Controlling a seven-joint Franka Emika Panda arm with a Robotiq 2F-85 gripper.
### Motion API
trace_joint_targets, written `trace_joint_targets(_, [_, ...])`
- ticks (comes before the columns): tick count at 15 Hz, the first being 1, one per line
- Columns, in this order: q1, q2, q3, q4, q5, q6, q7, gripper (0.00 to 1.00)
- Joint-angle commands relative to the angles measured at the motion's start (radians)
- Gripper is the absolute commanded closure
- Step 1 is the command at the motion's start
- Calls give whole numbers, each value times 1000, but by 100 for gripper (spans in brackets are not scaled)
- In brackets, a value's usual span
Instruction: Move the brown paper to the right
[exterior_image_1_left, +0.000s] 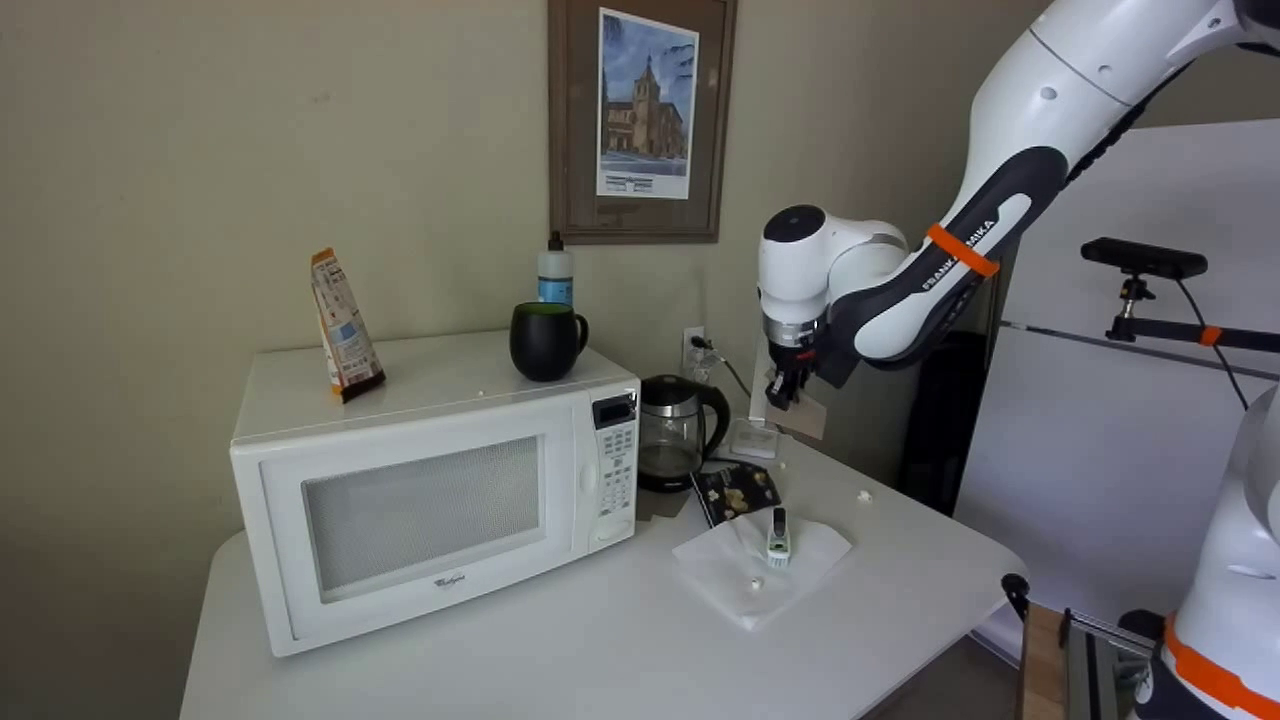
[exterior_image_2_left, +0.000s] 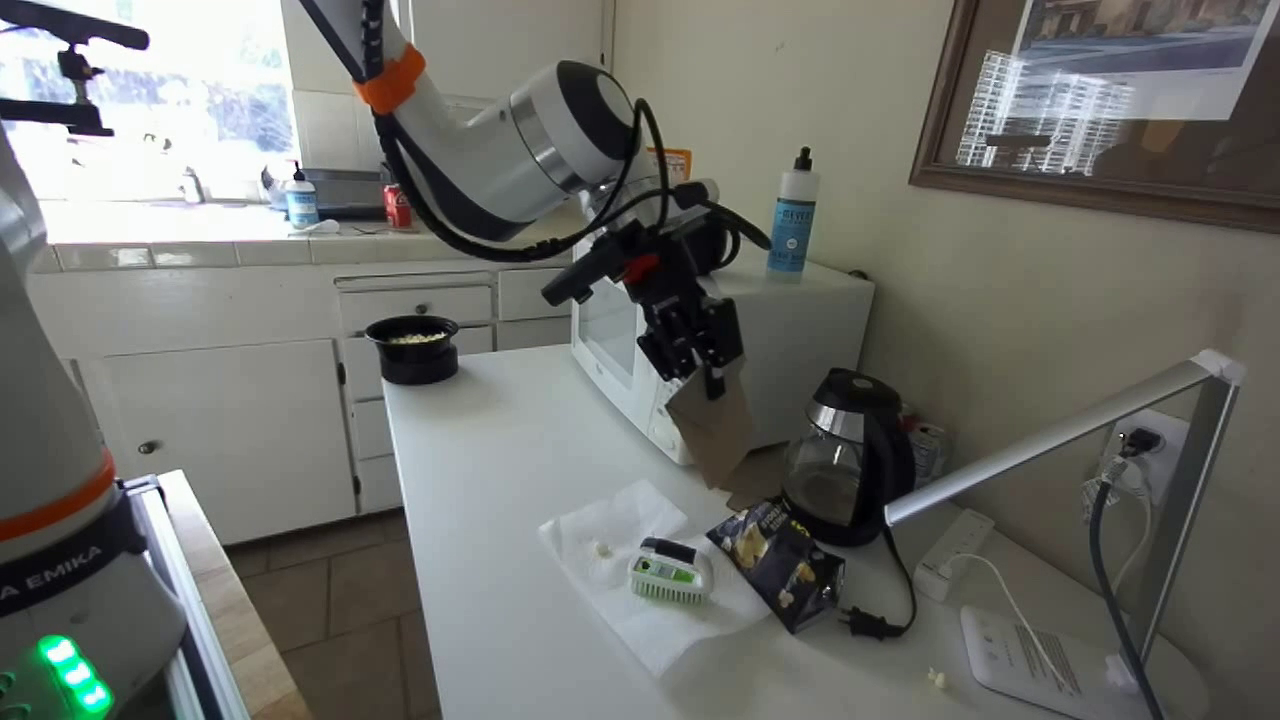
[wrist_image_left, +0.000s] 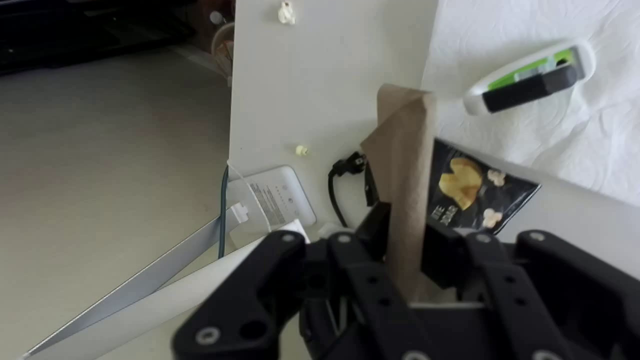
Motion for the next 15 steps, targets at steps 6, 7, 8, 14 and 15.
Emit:
trace_joint_targets(6, [-79,288,8,219,154,470,-143,97])
trace_joint_targets(7, [-85,313,35,204,268,520,-255,97])
trace_joint_targets(8, [-141,338,113,198,345,544,-330,97])
trace_joint_targets(14, [-134,440,160,303,641,455,-634,97])
trace_joint_targets(15, [-130,450,150,324,667,442,-659,97])
